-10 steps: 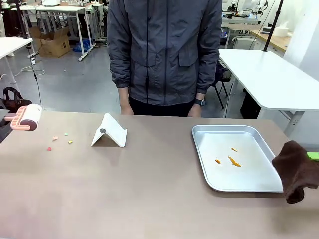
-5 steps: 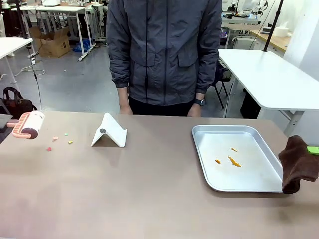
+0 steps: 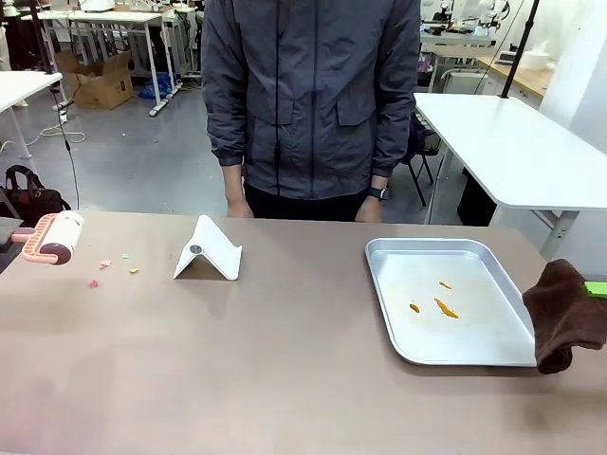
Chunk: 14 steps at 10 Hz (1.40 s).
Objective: Clean the surface of the table.
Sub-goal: If a person points to the right, clean the right side of the table with your right hand, and if they point to the left, clean the left side with your left hand.
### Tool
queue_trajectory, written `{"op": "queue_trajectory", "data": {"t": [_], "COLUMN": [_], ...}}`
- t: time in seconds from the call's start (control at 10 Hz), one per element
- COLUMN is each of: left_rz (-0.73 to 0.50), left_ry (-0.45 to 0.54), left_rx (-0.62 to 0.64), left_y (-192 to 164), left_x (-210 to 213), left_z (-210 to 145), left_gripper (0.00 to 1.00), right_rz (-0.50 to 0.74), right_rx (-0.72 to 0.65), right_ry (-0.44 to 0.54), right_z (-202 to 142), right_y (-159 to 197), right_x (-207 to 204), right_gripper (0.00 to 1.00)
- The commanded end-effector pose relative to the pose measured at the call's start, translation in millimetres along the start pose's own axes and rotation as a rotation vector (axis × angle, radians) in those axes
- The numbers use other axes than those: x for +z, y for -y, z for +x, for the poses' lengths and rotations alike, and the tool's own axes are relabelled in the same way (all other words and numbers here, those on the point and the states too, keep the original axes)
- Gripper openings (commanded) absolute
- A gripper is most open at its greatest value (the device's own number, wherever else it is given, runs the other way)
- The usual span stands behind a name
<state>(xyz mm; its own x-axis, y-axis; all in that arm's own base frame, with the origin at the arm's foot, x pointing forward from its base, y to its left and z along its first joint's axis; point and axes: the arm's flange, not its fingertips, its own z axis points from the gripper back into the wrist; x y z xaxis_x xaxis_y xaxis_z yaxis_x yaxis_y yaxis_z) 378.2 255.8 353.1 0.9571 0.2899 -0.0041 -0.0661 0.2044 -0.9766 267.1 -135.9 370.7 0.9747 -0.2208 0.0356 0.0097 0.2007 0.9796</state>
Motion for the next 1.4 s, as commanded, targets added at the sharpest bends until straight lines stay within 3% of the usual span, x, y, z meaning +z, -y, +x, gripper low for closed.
{"op": "queue_trajectory", "data": {"t": [0.0,1.3], "left_rz": [-0.029,-0.029], "left_ry": [0.006,0.006], "left_rx": [-0.002,-0.002], "left_y": [2.8,2.8], "left_x": [0.2,0.2], "left_z": [-3.3,-3.3], "left_gripper": [0.0,0.0], "right_rz": [0.007,0.007], "right_rx": [0.009,0.009], "right_ry": [-0.01,-0.01], "right_z": [-2.2,-2.2], "right_y": [-2.1,-2.1], "right_x": [1.1,1.1], "right_gripper": [0.0,0.0]}}
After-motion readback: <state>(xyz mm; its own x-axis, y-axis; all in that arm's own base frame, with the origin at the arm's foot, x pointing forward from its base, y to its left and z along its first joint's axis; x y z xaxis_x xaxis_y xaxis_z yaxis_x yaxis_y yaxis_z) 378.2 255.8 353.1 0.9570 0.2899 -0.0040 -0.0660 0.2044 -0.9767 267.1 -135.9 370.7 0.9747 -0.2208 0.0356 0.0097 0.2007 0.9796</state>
